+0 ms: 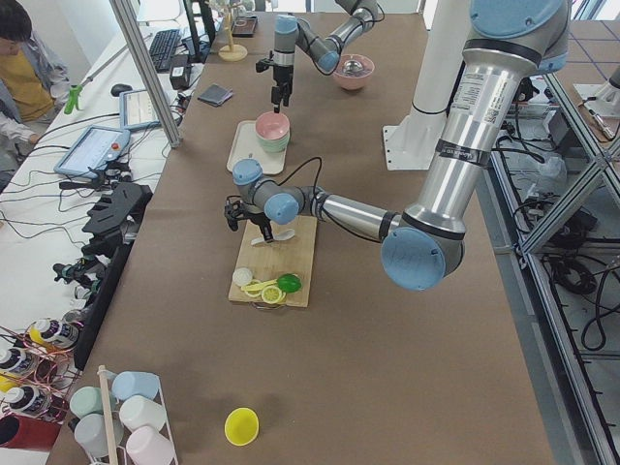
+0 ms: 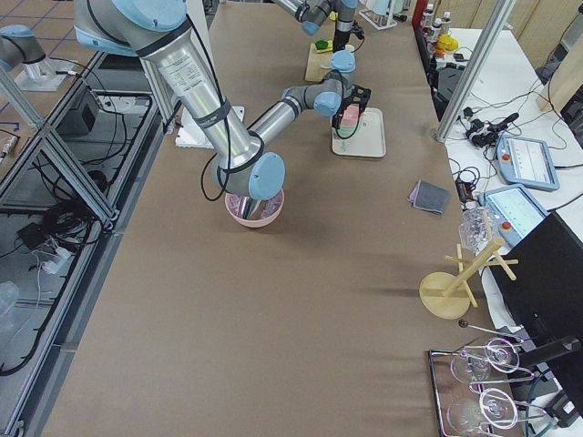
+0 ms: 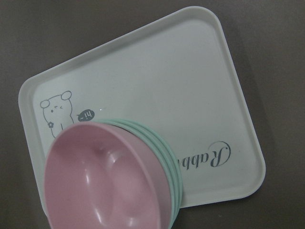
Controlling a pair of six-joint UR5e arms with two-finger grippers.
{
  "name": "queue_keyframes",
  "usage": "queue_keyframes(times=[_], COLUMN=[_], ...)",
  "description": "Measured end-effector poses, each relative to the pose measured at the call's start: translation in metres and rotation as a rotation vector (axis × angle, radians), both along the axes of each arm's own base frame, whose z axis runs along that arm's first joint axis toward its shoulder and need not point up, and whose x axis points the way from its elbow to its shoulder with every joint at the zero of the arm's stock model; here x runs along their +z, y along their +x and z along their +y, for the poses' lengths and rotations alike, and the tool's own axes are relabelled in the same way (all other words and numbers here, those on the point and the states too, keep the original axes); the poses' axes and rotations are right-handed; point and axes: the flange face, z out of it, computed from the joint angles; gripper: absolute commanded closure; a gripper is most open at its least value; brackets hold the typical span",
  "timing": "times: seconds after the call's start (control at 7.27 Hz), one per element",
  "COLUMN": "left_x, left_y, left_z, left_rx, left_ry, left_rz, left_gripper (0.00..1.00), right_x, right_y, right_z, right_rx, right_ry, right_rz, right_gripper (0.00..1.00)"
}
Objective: Stack pink bowl on green and place spoon
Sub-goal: 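Open right gripper to release pink bowl while left gripper lifts spoon, then place the white spoon into the pink bowl while right gripper withdraws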
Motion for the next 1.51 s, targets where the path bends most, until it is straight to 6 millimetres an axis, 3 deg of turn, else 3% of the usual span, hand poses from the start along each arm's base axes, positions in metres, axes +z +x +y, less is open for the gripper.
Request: queue_keyframes(times=[0.28, 0.41, 0.55, 0.83, 1.24, 1.38, 1.51], left_x=[-0.005, -0.025, -0.063, -0.162, -0.304, -0.331, -0.344], left_y=[0.001, 0.004, 0.013, 0.041, 0.112, 0.134, 0.147], left_z=[-0.001, -0.004, -0.014, -0.037, -0.065, -0.066, -0.063], left_rx=[-0.001, -0.010, -0.041, -0.112, -0.174, -0.187, -0.198], left_ry=[0.001, -0.004, -0.025, -0.056, -0.114, -0.110, -0.089], left_rz=[0.008, 0.033, 0.076, 0.165, 0.242, 0.245, 0.247], left_gripper=[1.00, 1.00, 1.00, 1.00, 1.00, 0.81, 0.02], right_x=[0.000, 0.002, 0.010, 0.042, 0.122, 0.141, 0.152], right_y=[0.009, 0.020, 0.042, 0.109, 0.224, 0.249, 0.262], right_z=[0.005, 0.006, 0.003, -0.008, -0.025, -0.027, -0.027], right_rx=[0.000, 0.002, 0.001, -0.008, -0.060, -0.072, -0.076], right_ry=[0.003, 0.001, -0.011, -0.040, 0.027, 0.050, 0.059], right_rz=[-0.010, -0.016, -0.025, -0.042, -0.024, -0.018, -0.013], right_gripper=[0.00, 0.00, 0.00, 0.00, 0.00, 0.00, 0.00])
